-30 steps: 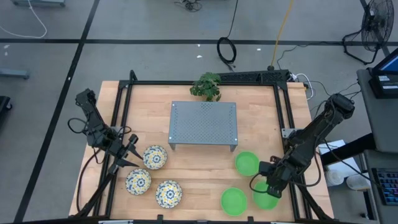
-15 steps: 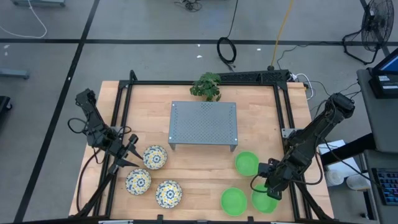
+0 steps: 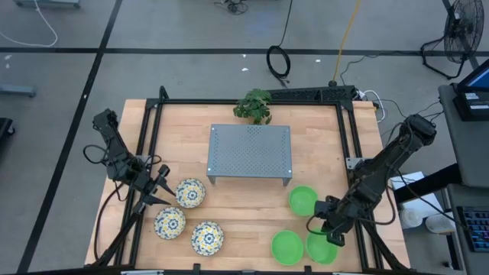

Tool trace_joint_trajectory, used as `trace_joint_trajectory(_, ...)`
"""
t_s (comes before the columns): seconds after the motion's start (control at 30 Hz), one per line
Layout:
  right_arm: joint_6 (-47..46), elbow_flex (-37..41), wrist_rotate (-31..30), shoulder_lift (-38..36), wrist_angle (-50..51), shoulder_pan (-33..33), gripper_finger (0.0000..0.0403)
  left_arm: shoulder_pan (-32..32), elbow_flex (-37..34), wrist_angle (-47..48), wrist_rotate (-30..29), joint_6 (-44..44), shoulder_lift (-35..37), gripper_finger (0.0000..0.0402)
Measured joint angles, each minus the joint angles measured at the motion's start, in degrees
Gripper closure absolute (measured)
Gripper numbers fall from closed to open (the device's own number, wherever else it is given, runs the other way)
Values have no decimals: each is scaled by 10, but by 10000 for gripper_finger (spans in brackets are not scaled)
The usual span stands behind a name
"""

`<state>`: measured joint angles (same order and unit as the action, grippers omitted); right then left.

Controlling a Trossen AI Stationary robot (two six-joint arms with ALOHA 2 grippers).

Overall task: Pick & Place Mini bowls
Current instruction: Put the bottom right green bowl on the shelf

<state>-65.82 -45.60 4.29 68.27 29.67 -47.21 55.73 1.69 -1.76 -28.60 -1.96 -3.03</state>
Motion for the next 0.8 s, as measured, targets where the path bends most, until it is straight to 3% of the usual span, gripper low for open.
trace_joint_trajectory(0.8, 157, 0, 2, 0, -57, 77, 403, 0, 0, 0, 0, 0, 0, 250)
